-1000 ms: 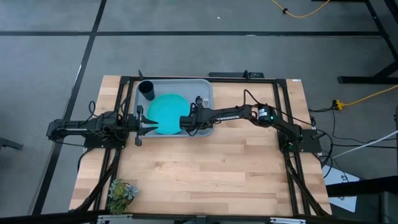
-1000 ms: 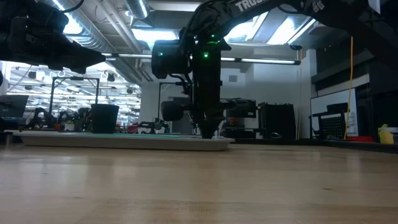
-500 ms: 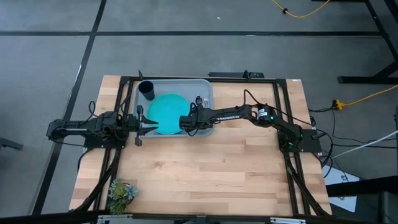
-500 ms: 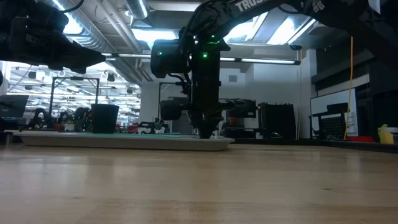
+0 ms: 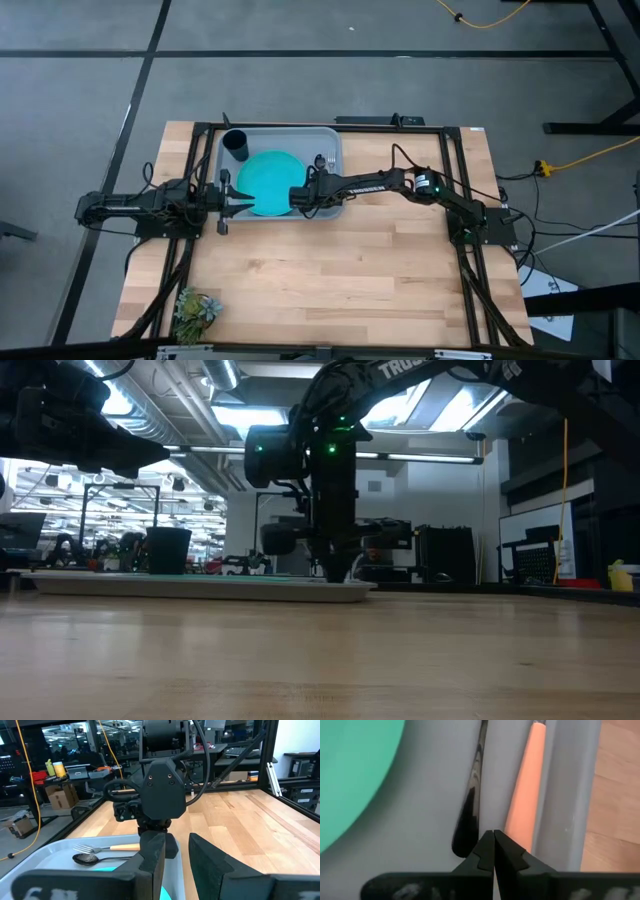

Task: Pick and place plate/cup/fork/spoon on tray
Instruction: Adjust the yellow fork on the serving tray, then return to Home Position

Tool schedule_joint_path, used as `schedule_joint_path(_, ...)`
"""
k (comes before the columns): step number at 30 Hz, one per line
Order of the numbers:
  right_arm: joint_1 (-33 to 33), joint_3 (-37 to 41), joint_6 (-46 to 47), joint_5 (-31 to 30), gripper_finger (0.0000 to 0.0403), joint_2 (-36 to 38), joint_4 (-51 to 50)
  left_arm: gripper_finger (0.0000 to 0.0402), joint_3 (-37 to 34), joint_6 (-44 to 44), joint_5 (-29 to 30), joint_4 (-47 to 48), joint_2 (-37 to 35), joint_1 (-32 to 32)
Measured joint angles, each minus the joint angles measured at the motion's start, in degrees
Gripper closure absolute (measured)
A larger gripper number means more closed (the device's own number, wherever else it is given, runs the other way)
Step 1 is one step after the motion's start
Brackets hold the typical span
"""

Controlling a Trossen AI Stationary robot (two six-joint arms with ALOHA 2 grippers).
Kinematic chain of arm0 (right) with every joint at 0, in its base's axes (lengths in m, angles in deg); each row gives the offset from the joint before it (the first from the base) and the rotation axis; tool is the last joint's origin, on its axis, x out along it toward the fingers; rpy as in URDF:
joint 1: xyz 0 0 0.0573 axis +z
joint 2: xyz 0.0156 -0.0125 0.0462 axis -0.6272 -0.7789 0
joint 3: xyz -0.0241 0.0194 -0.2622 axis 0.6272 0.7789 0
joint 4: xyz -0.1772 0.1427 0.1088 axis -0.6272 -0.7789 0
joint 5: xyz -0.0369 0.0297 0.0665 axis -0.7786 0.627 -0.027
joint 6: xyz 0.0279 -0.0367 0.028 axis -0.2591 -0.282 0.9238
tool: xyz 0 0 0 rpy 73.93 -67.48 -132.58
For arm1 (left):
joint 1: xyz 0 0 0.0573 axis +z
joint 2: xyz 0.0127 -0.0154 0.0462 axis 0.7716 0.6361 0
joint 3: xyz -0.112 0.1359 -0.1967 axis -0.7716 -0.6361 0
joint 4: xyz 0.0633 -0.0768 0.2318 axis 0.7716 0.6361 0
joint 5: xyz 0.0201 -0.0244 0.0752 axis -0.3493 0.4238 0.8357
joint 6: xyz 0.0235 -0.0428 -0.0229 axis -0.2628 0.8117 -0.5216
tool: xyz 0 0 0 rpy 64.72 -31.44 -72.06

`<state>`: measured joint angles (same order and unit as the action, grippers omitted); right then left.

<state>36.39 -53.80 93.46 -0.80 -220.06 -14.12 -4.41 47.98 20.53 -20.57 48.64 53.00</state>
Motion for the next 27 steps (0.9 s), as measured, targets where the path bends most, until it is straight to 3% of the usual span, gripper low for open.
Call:
schedule_joint_path(9, 0.14, -0.04, 0.10, -0.73, 0.0400, -0.02, 0.27, 0.0321, 0.00, 0.01, 0.00, -0.01, 0.00, 0.00)
schedule_joint_path(13, 1.12, -2.72, -0.09, -4.75, 0.0400, 0.72, -1.24, 0.0321, 0.01, 0.00, 0.00, 0.01, 0.00, 0.00)
schedule_joint_path(21, 8.11, -12.11, -7.66, -8.21, 0.0400, 3.23, -15.51, 0.0321, 0.01, 0.02, 0.00, 0.00, 0.00, -0.01)
schedule_joint_path(27, 14.72, -14.17, -5.73, -9.62, 0.0400, 3.50, -26.29, 0.0321, -0.01, 0.02, 0.00, 0.01, 0.00, -0.01)
